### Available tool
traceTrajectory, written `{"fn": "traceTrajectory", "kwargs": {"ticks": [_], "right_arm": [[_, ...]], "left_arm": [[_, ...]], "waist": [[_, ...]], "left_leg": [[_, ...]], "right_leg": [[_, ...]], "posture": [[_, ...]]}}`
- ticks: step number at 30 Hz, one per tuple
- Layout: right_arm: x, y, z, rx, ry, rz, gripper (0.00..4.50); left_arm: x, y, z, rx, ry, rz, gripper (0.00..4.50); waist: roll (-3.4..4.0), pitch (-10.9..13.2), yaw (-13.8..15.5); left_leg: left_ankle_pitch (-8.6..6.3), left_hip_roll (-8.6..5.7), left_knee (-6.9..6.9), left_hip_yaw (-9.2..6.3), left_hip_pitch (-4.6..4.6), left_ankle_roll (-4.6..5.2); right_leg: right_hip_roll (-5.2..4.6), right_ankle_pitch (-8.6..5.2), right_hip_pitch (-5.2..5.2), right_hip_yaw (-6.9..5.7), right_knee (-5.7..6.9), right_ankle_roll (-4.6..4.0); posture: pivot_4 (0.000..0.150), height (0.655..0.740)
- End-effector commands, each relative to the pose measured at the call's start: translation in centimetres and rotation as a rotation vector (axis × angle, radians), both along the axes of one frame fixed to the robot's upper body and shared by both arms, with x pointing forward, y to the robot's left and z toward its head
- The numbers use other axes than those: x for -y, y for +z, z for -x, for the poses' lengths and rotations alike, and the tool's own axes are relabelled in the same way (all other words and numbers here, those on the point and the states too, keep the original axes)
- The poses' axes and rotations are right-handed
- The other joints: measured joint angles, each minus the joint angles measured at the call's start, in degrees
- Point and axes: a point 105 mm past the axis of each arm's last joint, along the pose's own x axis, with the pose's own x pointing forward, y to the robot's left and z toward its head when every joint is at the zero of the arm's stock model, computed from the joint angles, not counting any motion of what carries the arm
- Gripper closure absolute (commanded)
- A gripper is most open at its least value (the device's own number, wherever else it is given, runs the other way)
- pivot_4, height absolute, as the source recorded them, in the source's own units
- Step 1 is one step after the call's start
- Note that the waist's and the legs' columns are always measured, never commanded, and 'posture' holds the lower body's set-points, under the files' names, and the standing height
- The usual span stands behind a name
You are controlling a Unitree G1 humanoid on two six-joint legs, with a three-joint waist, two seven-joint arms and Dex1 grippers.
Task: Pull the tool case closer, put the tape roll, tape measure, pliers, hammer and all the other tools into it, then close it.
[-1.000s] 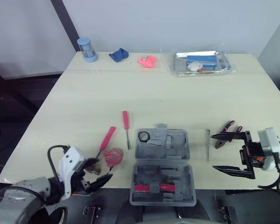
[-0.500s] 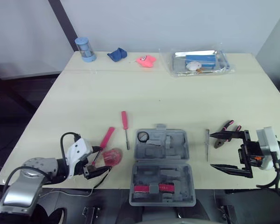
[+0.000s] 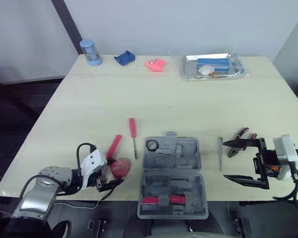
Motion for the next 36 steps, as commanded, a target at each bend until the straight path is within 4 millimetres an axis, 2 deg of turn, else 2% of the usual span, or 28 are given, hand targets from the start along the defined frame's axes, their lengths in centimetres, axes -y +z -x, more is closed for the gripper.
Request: {"fn": "traceTrajectory", "kwargs": {"ticks": [1,3,6,8,13,16,20,23,28,32,36], "right_arm": [[0.0,1.1,0.1,0.046,0.008,-0.002,0.00],[0.0,1.1,0.2,0.048,0.006,-0.001,0.00],[0.1,1.1,0.2,0.049,0.005,-0.001,0.00],[0.0,1.1,0.2,0.049,0.007,-0.001,0.00],[0.0,1.2,0.2,0.048,0.013,-0.003,0.00],[-0.1,1.3,0.2,0.041,0.010,-0.011,0.00],[-0.4,1.5,-0.3,0.000,-0.043,-0.041,0.00],[-0.7,2.0,-0.7,-0.032,-0.068,-0.091,0.00],[-1.3,2.3,-1.1,-0.122,-0.106,-0.149,0.00],[-2.1,2.2,-1.3,-0.248,-0.149,-0.169,0.00],[-3.5,1.6,-1.7,-0.356,-0.219,-0.151,0.00]], "left_arm": [[0.2,-0.3,0.0,-0.004,-0.009,-0.011,0.02],[0.1,-0.6,0.1,-0.014,-0.002,-0.012,0.02],[0.1,-0.8,0.0,-0.010,0.010,-0.009,0.81],[0.1,-0.8,-0.1,-0.003,0.013,-0.006,1.50],[0.0,-0.1,-0.7,0.029,0.008,-0.010,1.52],[-0.1,1.2,-1.0,0.058,-0.014,0.001,1.52],[0.3,4.1,-1.6,0.109,-0.091,0.033,1.52],[1.7,7.0,-2.0,0.170,-0.213,0.090,1.52],[4.5,10.0,-3.0,0.221,-0.422,0.092,1.52],[7.4,11.3,-3.8,0.235,-0.577,0.064,1.52],[11.3,11.6,-4.6,0.270,-0.696,0.059,1.52]], "waist": [[0.00,0.00,0.03],[0.01,-0.01,0.05],[0.01,-0.01,0.06],[0.02,-0.01,0.06],[0.02,-0.01,0.14],[0.02,-0.01,0.12],[0.00,0.00,0.10],[0.01,0.00,0.15],[0.00,0.01,0.13],[-0.01,0.01,0.07],[-0.02,0.02,-0.25]], "left_leg": [[0.00,0.00,0.00,0.00,0.00,0.00],[0.00,0.00,0.00,0.00,0.01,0.00],[0.00,0.00,0.01,0.00,0.02,0.00],[0.00,0.00,0.01,0.00,0.02,0.00],[0.00,0.00,0.02,0.00,0.03,0.00],[0.00,0.00,0.03,0.00,0.02,0.00],[0.00,0.00,0.02,-0.03,0.01,0.00],[0.00,0.00,0.04,-0.04,-0.01,0.00],[0.00,-0.01,0.05,-0.06,-0.03,0.00],[0.00,-0.02,0.06,-0.10,-0.06,0.00],[0.01,-0.02,0.09,-0.13,-0.07,0.00]], "right_leg": [[0.00,0.00,0.00,0.00,0.01,0.00],[0.00,0.00,0.00,0.00,0.02,0.00],[0.00,0.00,0.00,0.00,0.03,0.00],[0.00,0.00,0.01,0.00,0.03,0.00],[0.00,0.00,0.01,0.00,0.05,0.00],[0.00,0.00,0.01,0.00,0.05,0.00],[0.01,0.00,0.01,-0.02,0.06,0.00],[0.00,0.00,0.01,-0.04,0.06,0.00],[0.00,0.00,0.01,-0.07,0.05,0.00],[0.01,0.00,0.00,-0.10,0.06,0.00],[0.03,0.00,0.00,-0.11,0.08,0.00]], "posture": [[0.150,0.7400],[0.150,0.7400],[0.150,0.7400],[0.150,0.7400],[0.150,0.7400],[0.150,0.7400],[0.150,0.7400],[0.150,0.7400],[0.150,0.7400],[0.150,0.7400],[0.150,0.7400]]}}
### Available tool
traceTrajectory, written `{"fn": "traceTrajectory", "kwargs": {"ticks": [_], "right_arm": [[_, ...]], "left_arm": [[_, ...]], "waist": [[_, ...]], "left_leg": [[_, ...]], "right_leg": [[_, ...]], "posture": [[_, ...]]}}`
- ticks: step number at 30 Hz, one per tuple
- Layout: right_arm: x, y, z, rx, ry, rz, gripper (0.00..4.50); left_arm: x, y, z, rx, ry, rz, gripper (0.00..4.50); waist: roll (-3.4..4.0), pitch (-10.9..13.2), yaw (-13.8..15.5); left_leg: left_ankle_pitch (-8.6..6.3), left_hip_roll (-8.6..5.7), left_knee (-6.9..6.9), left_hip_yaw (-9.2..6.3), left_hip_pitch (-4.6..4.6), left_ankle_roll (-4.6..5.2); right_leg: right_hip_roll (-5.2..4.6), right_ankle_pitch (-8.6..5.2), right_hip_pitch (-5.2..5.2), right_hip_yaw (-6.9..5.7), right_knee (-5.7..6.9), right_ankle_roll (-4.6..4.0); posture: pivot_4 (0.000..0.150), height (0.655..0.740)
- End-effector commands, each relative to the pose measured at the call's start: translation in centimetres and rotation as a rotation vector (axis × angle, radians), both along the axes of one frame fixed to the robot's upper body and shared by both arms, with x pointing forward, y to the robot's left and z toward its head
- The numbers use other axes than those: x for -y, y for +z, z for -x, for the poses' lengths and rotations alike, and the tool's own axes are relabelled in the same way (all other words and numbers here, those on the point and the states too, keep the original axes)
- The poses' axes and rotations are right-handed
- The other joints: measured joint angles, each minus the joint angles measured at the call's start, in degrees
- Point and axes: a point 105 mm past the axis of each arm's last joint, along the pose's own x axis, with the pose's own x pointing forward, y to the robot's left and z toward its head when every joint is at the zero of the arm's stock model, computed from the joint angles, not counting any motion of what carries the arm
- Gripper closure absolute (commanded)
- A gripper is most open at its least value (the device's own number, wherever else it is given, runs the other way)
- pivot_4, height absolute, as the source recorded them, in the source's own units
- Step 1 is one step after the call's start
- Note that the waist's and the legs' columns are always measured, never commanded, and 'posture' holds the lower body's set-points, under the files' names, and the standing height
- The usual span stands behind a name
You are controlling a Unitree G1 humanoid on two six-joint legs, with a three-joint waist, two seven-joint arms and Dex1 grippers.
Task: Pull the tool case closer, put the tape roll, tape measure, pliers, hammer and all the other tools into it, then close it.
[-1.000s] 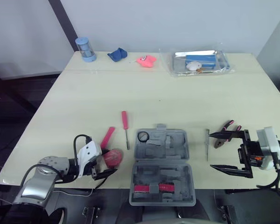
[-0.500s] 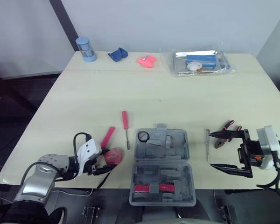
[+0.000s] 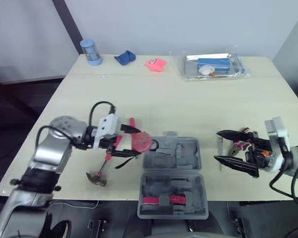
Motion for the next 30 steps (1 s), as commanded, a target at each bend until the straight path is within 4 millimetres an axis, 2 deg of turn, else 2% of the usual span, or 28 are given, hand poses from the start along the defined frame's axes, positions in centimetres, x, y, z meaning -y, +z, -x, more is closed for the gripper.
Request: {"fn": "traceTrajectory", "kwargs": {"ticks": [1,4,8,19,23,24,25,29,30], "right_arm": [[-1.7,0.1,0.1,-0.089,-0.035,0.004,0.00],[-2.3,-0.3,-0.1,-0.155,-0.069,0.002,0.00],[-3.0,-1.4,-0.7,-0.345,-0.151,-0.039,0.00],[-5.0,-1.2,-1.3,-0.623,-0.225,-0.175,0.00],[-4.9,-1.3,-1.5,-0.664,-0.261,-0.168,1.26],[-4.8,-1.2,-1.6,-0.672,-0.271,-0.172,1.38],[-4.8,-1.2,-1.7,-0.677,-0.276,-0.174,1.98],[-4.7,-1.0,-1.5,-0.687,-0.275,-0.171,3.70],[-4.7,-1.0,-1.4,-0.690,-0.274,-0.172,3.90]], "left_arm": [[4.0,0.3,-0.2,0.040,-0.125,-0.003,1.52],[6.2,0.5,-0.5,0.057,-0.166,0.027,1.52],[9.3,0.9,-0.8,0.089,-0.216,0.074,1.52],[12.5,1.1,-0.8,0.118,-0.282,0.118,1.52],[12.7,1.0,-0.9,0.119,-0.283,0.128,1.52],[12.8,1.0,-0.9,0.118,-0.283,0.130,1.52],[12.8,1.0,-0.9,0.118,-0.284,0.131,1.52],[12.6,0.9,-0.7,0.103,-0.290,0.150,1.52],[12.6,0.9,-0.7,0.100,-0.289,0.159,1.52]], "waist": [[-0.02,0.02,-0.06],[-0.04,0.03,0.09],[-0.05,0.04,0.05],[-0.05,0.04,-0.06],[-0.05,0.04,-0.11],[-0.05,0.04,-0.11],[-0.05,0.04,-0.11],[-0.05,0.04,-0.07],[-0.05,0.04,-0.07]], "left_leg": [[0.00,0.00,-0.01,-0.01,0.00,0.00],[0.00,0.00,0.07,-0.07,-0.10,0.00],[0.00,-0.02,0.08,-0.11,-0.13,0.01],[0.01,-0.03,0.08,-0.15,-0.15,0.01],[0.01,-0.03,0.08,-0.19,-0.15,0.02],[0.01,-0.03,0.08,-0.19,-0.15,0.02],[0.01,-0.03,0.08,-0.19,-0.15,0.02],[0.01,-0.03,0.08,-0.20,-0.17,0.02],[0.01,-0.03,0.08,-0.22,-0.17,0.02]], "right_leg": [[0.02,0.00,0.00,0.00,0.00,0.00],[0.02,0.00,-0.01,-0.05,-0.01,0.00],[0.01,0.00,-0.02,-0.06,-0.02,0.00],[0.01,0.00,-0.04,-0.07,0.01,0.00],[0.01,0.00,-0.04,-0.09,0.01,0.00],[0.02,0.00,-0.04,-0.09,0.02,0.00],[0.02,0.00,-0.04,-0.09,0.02,0.00],[0.02,0.00,-0.04,-0.10,-0.01,0.00],[0.02,0.00,-0.04,-0.12,-0.02,0.00]], "posture": [[0.150,0.7400],[0.150,0.7400],[0.150,0.7400],[0.150,0.7400],[0.150,0.7400],[0.150,0.7400],[0.150,0.7400],[0.150,0.7400],[0.150,0.7400]]}}
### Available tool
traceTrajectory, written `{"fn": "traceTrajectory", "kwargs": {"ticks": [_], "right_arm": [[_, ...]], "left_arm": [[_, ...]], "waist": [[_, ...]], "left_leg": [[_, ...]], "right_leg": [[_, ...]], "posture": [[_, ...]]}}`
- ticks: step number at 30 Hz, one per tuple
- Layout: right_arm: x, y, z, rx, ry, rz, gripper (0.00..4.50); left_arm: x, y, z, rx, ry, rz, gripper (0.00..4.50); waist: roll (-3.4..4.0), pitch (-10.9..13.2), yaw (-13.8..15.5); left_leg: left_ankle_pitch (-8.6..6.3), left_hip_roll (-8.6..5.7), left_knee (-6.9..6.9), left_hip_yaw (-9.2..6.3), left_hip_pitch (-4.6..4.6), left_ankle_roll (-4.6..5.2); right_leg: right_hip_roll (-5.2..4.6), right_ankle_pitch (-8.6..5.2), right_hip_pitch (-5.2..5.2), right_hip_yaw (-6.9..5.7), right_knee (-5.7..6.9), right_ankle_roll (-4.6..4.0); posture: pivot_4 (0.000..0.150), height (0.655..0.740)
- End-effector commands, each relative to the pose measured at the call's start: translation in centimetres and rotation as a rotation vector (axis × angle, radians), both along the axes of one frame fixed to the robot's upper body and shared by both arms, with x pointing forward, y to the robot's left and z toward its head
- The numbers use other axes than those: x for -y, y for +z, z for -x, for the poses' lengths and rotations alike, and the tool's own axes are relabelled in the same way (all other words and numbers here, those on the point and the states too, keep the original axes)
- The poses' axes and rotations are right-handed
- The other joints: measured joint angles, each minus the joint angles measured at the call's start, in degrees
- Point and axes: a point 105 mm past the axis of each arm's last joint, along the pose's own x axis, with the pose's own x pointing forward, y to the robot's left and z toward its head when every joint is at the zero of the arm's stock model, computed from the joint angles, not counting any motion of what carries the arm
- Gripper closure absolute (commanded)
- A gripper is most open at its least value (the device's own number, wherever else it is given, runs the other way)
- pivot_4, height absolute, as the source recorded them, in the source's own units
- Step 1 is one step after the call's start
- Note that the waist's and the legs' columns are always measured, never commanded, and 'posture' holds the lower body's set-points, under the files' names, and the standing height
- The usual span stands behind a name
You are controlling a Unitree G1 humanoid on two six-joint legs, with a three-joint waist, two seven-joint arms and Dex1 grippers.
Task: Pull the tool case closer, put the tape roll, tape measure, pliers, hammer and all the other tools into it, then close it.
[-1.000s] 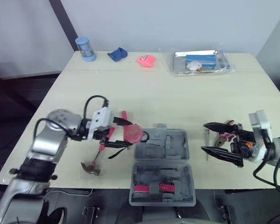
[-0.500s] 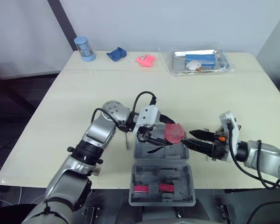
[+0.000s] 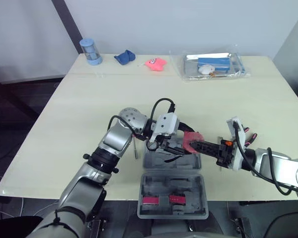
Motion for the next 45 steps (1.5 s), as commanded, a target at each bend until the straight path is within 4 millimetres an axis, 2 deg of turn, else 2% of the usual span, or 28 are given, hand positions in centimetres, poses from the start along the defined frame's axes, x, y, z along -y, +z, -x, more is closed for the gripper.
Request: {"fn": "traceTrajectory", "kwargs": {"ticks": [1,3,4,5,8,12,16,18,21,26,29,37,39,40,45], "right_arm": [[-0.3,1.1,0.6,0.032,0.030,-0.006,3.90],[-0.1,1.1,0.6,0.026,0.029,-0.008,3.90],[0.1,1.2,0.7,0.024,0.027,-0.012,3.93],[0.2,1.2,0.8,0.022,0.026,-0.014,3.98],[1.6,1.1,1.3,0.014,0.020,-0.013,3.98],[5.3,0.1,2.1,-0.014,-0.023,0.019,3.98],[8.8,-2.4,3.3,-0.086,-0.057,0.081,3.98],[9.5,-3.2,3.6,-0.104,-0.057,0.101,3.98],[10.9,-6.0,3.9,-0.184,-0.081,0.135,3.98],[12.5,-9.5,3.8,-0.260,-0.109,0.186,3.98],[13.1,-10.9,3.7,-0.284,-0.115,0.213,3.98],[13.1,-12.0,3.2,-0.282,-0.098,0.236,3.98],[13.5,-11.8,2.9,-0.257,-0.109,0.253,2.91],[13.7,-11.6,2.8,-0.238,-0.114,0.258,2.83],[14.5,-10.1,2.5,-0.152,-0.123,0.271,0.34]], "left_arm": [[0.1,0.7,0.4,-0.011,-0.024,0.041,1.52],[0.1,0.7,0.4,-0.018,-0.023,0.051,0.49],[0.0,0.8,0.4,-0.026,-0.022,0.059,0.14],[-0.1,0.8,0.5,-0.033,-0.022,0.065,0.00],[-0.7,1.3,0.9,-0.067,-0.043,0.092,0.00],[-2.8,1.9,2.1,-0.136,-0.092,0.109,0.00],[-5.4,2.0,3.7,-0.203,-0.131,0.085,0.00],[-5.9,2.0,4.1,-0.220,-0.133,0.079,0.00],[-7.3,2.0,5.0,-0.230,-0.120,0.054,0.00],[-8.2,2.5,6.0,-0.231,-0.096,0.043,0.00],[-8.7,2.7,6.7,-0.229,-0.087,0.026,0.00],[-9.3,2.8,7.8,-0.234,-0.062,0.011,0.00],[-9.4,2.7,7.9,-0.233,-0.059,0.007,0.00],[-9.4,2.6,8.0,-0.233,-0.057,0.007,0.00],[-9.7,2.3,8.1,-0.237,-0.046,0.016,0.00]], "waist": [[0.00,0.00,-0.01],[0.01,0.00,0.00],[0.00,0.00,0.00],[0.00,0.00,0.00],[0.00,0.00,0.04],[0.01,0.01,0.09],[0.02,0.01,0.06],[0.02,0.01,0.05],[0.02,0.01,0.00],[0.06,0.05,0.23],[0.07,0.05,0.21],[0.06,0.06,-0.09],[0.03,0.05,-0.09],[0.05,0.07,-0.03],[0.06,0.09,0.10]], "left_leg": [[0.00,0.00,0.00,0.01,0.00,0.00],[0.00,0.00,0.00,-0.01,-0.01,0.00],[0.00,0.00,0.00,-0.01,-0.01,0.00],[0.00,0.00,0.00,-0.01,-0.01,0.00],[0.00,0.00,0.00,-0.03,-0.03,0.00],[0.00,0.00,-0.01,-0.04,-0.05,0.01],[0.00,0.01,-0.02,-0.03,-0.01,0.01],[0.00,0.01,-0.02,-0.02,0.01,0.01],[0.00,0.01,-0.01,0.00,0.04,0.01],[0.00,0.04,-0.04,0.02,0.03,0.01],[0.00,0.04,-0.02,0.04,0.02,0.00],[0.00,0.08,-0.05,0.07,0.15,0.01],[0.00,0.08,-0.05,0.07,0.17,0.00],[0.00,0.08,-0.05,0.07,0.17,0.01],[0.00,0.07,-0.04,0.10,0.14,0.00]], "right_leg": [[0.00,0.00,0.00,0.00,0.00,0.00],[0.00,0.00,0.00,-0.01,0.00,0.00],[0.00,0.00,0.00,0.00,0.00,0.00],[0.00,0.00,0.00,-0.01,0.00,0.00],[0.00,0.00,0.00,-0.03,-0.01,0.00],[0.00,-0.01,-0.01,-0.04,-0.03,-0.01],[0.01,-0.01,0.00,-0.04,-0.04,-0.01],[0.01,-0.01,0.01,-0.03,-0.02,-0.01],[0.01,-0.01,0.02,-0.01,-0.01,0.00],[0.03,-0.01,0.01,0.00,-0.04,0.00],[0.02,-0.01,0.01,0.01,-0.04,0.00],[0.06,-0.01,0.08,0.04,-0.03,0.00],[0.07,-0.01,0.10,0.04,-0.03,0.00],[0.07,-0.01,0.10,0.04,-0.03,0.00],[0.05,-0.01,0.10,0.06,-0.05,0.01]], "posture": [[0.150,0.7400],[0.150,0.7400],[0.150,0.7400],[0.150,0.7400],[0.150,0.7400],[0.150,0.7400],[0.150,0.7400],[0.150,0.7400],[0.150,0.7400],[0.150,0.7400],[0.150,0.7400],[0.150,0.7400],[0.150,0.7400],[0.150,0.7400],[0.150,0.7400]]}}
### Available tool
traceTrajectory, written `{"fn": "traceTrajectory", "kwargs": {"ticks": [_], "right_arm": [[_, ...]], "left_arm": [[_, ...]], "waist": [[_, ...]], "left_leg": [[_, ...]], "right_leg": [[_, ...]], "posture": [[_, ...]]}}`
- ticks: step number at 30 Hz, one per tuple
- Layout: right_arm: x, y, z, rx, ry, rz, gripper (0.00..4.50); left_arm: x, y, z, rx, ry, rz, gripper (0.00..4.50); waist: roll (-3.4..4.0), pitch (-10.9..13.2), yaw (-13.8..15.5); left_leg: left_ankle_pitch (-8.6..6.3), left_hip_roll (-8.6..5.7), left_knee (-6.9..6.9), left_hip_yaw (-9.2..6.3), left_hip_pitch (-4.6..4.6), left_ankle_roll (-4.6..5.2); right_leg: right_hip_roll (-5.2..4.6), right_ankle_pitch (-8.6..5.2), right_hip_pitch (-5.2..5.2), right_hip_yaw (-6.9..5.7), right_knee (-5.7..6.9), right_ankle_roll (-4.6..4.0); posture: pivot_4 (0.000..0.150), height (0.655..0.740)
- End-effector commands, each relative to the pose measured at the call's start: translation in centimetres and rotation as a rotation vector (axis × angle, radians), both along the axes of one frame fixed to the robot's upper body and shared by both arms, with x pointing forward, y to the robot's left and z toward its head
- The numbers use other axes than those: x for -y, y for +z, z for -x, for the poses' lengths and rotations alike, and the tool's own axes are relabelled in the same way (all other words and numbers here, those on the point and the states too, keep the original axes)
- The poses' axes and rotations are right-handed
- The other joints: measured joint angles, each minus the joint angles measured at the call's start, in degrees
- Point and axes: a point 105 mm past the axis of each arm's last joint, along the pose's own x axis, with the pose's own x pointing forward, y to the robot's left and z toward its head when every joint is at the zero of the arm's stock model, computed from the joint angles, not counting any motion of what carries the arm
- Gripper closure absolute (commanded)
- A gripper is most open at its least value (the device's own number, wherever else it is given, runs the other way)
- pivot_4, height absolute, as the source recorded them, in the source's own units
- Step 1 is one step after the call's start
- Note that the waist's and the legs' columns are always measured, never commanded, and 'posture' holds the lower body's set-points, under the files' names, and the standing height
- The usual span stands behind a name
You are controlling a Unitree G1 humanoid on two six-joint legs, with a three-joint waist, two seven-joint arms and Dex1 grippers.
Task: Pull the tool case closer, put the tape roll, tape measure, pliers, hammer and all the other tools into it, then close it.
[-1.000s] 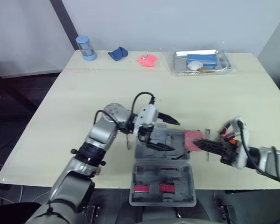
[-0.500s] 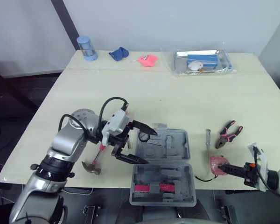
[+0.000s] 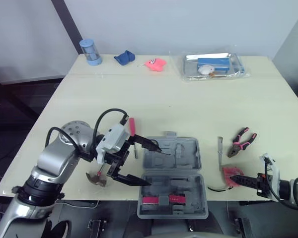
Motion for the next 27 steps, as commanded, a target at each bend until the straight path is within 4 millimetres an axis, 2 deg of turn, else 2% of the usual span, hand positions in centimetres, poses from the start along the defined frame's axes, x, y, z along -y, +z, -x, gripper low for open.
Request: {"fn": "traceTrajectory", "kwargs": {"ticks": [1,6,8,12,14,16,19,23,27], "right_arm": [[1.5,1.3,-0.3,0.079,-0.022,0.051,0.14],[2.8,2.3,0.8,0.137,0.018,0.091,0.14],[3.4,2.6,0.8,0.211,0.058,0.152,0.14],[4.0,3.2,0.5,0.468,0.233,0.322,0.14],[3.8,3.1,0.9,0.535,0.349,0.364,0.14],[3.2,2.8,1.4,0.655,0.552,0.410,0.14],[2.4,2.2,1.3,0.758,0.764,0.448,0.14],[1.9,1.8,0.1,0.847,0.914,0.480,0.14],[1.8,1.4,-1.0,0.858,0.992,0.508,0.14]], "left_arm": [[-0.2,0.6,0.5,0.044,-0.014,0.019,0.00],[-0.6,1.0,0.3,0.064,0.017,0.047,0.00],[-0.9,1.0,0.4,0.070,0.027,0.050,0.00],[-1.8,0.8,0.9,0.077,0.041,0.051,0.00],[-2.3,0.8,1.2,0.072,0.043,0.047,0.00],[-2.8,1.0,1.5,0.084,0.037,0.042,0.00],[-3.1,0.8,1.9,0.112,0.016,0.020,0.00],[-3.1,0.9,2.5,0.126,-0.005,0.020,0.00],[-3.1,1.1,3.1,0.129,-0.011,0.024,0.00]], "waist": [[0.00,0.00,0.04],[0.02,0.02,0.25],[0.03,0.02,0.21],[0.05,0.03,-0.21],[0.05,0.03,-0.15],[0.04,0.04,-0.08],[0.07,0.08,-0.11],[0.11,0.11,-0.22],[0.14,0.14,-0.10]], "left_leg": [[0.00,0.00,0.00,0.00,0.00,0.00],[0.00,0.00,-0.01,0.00,-0.02,0.00],[0.00,0.00,-0.01,0.01,0.00,0.00],[0.00,0.02,-0.03,0.08,0.05,0.00],[0.00,0.02,-0.03,0.08,0.06,0.00],[0.00,0.02,-0.03,0.08,0.05,0.00],[0.00,0.02,-0.02,0.09,0.06,-0.01],[0.00,0.03,-0.02,0.14,0.08,-0.01],[0.00,0.03,-0.02,0.12,0.09,-0.01]], "right_leg": [[0.00,0.00,0.00,0.00,0.00,0.00],[0.00,0.00,-0.01,-0.01,-0.03,0.00],[0.00,0.00,0.00,0.00,-0.02,0.00],[0.00,-0.01,0.00,0.04,-0.02,0.01],[0.00,-0.01,0.00,0.04,-0.02,0.01],[0.00,-0.01,0.00,0.04,-0.02,0.01],[-0.02,-0.01,0.01,0.04,-0.05,0.01],[-0.01,0.00,0.01,0.08,-0.05,0.00],[-0.01,0.00,0.01,0.08,-0.04,-0.01]], "posture": [[0.150,0.7400],[0.150,0.7400],[0.150,0.7400],[0.150,0.7400],[0.150,0.7400],[0.150,0.7400],[0.150,0.7400],[0.150,0.7400],[0.150,0.7400]]}}
